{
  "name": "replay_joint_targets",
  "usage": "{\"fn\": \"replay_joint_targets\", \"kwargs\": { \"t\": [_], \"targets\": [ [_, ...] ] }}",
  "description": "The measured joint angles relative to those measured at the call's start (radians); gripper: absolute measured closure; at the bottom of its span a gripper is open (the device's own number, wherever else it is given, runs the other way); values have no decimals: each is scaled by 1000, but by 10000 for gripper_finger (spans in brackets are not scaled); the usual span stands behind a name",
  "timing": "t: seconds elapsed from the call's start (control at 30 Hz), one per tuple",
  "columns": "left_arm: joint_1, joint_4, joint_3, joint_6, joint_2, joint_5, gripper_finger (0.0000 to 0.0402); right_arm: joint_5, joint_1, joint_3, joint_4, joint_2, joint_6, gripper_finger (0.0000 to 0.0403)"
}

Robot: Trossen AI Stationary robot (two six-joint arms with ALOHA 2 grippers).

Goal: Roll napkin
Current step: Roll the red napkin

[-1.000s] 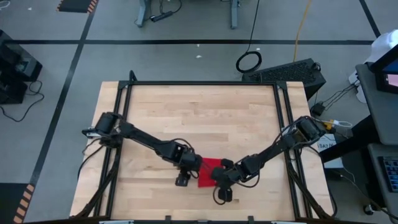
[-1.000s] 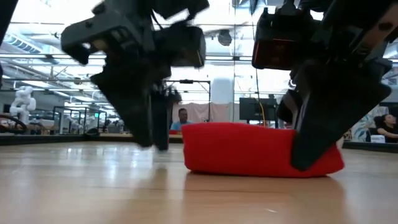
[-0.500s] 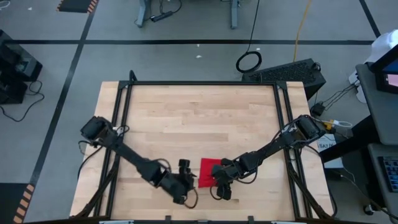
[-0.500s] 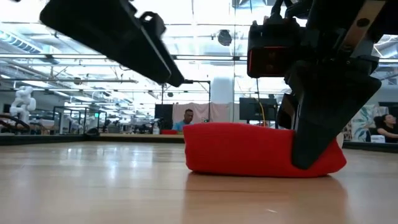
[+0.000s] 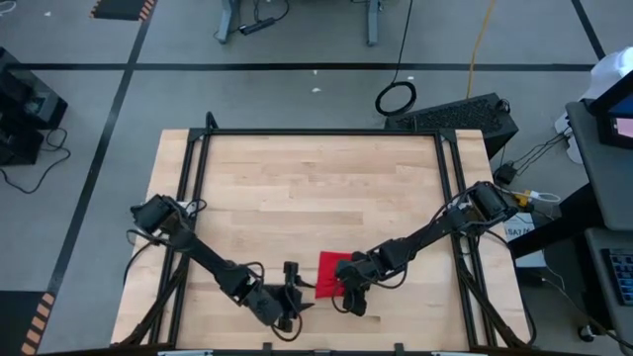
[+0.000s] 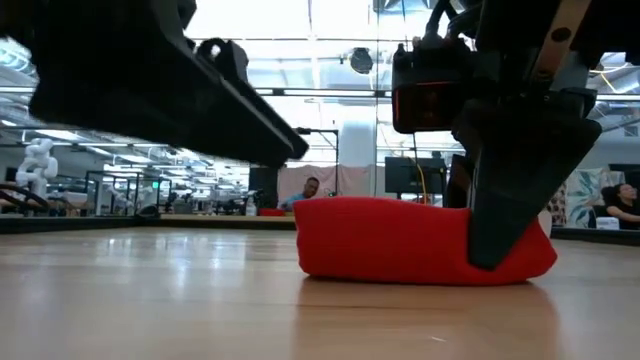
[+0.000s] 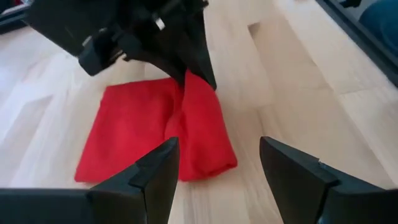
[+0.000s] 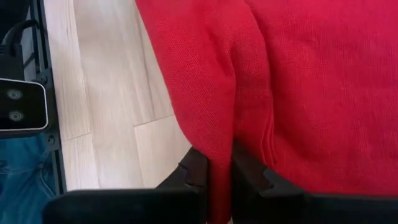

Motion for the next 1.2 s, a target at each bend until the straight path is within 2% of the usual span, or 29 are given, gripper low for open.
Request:
{"fn": "replay_joint_targets", "kwargs": {
  "t": [0.33,0.5,0.6,0.73,0.83,1.03,1.2],
  "targets": [
    [15,160,1,37,107,11,174,-9,-1,0,3,0,8,380],
    [41,207,1,20,147,10,195,-10,-1,0,4,0,12,380],
    [61,211,1,-25,151,10,229,-12,-1,0,5,0,23,380],
    [86,208,2,-55,151,18,315,-13,-1,0,6,0,26,380],
    [120,201,2,-82,151,92,380,-17,1,0,5,0,16,380],
    [194,207,3,-208,148,321,382,-3,21,1,-1,-8,-49,366],
    [251,207,3,-307,145,490,384,167,82,-3,-60,-71,-119,313]
  ]
}}
